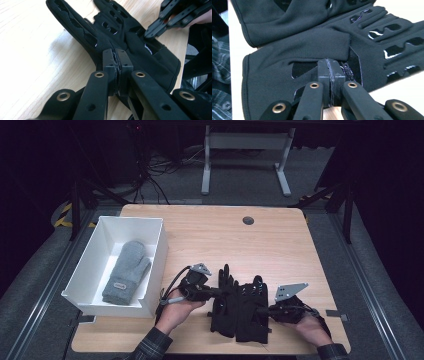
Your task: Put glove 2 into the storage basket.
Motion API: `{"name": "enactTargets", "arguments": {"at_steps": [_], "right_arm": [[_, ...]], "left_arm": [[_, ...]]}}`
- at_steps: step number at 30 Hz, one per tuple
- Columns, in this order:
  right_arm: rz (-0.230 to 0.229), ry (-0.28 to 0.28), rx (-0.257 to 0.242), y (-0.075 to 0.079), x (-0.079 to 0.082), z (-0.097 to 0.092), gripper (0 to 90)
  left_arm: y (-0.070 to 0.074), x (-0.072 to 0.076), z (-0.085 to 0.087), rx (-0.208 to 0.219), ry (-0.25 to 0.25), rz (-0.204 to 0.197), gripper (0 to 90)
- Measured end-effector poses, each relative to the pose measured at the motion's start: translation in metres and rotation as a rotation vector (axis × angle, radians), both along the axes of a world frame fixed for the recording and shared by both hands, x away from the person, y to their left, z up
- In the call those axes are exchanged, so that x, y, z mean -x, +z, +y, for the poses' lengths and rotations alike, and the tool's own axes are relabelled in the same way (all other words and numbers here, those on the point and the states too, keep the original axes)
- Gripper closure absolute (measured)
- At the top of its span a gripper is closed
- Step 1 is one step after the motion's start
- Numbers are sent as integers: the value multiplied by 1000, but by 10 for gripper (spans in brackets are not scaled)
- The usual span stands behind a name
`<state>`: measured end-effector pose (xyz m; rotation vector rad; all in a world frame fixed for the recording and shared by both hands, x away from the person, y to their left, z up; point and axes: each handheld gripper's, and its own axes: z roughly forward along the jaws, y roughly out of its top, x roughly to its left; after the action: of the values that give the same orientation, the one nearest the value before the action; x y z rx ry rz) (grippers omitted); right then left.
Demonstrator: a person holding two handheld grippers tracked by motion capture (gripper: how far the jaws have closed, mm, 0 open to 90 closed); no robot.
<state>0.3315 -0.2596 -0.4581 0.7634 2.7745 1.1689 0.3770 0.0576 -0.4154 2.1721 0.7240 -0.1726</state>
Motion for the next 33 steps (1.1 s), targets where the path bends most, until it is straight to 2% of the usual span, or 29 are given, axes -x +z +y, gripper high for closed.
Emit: {"name": "enactTargets", "arguments": {"at_steps": [5, 13, 16, 27, 30, 33], "right_arm": [[-2, 6, -1, -1, -3, 7, 900], [-32, 10, -1, -2, -13, 34, 900], [-36, 12, -15, -4, -18, 45, 900], [-68, 52, -1, -4, -25, 84, 900], [-77, 50, -10, -1, -25, 80, 900], [-85, 14, -20, 3, -26, 63, 900]], "left_arm": [[4, 0, -1, 11, -4, -5, 882], [9, -5, -3, 34, -23, 8, 882], [10, -7, -5, 24, -28, 5, 882], [5, -16, -16, -9, -32, 11, 883], [3, -17, -18, -13, -31, 14, 883], [3, -16, -17, -15, -31, 11, 883]]}}
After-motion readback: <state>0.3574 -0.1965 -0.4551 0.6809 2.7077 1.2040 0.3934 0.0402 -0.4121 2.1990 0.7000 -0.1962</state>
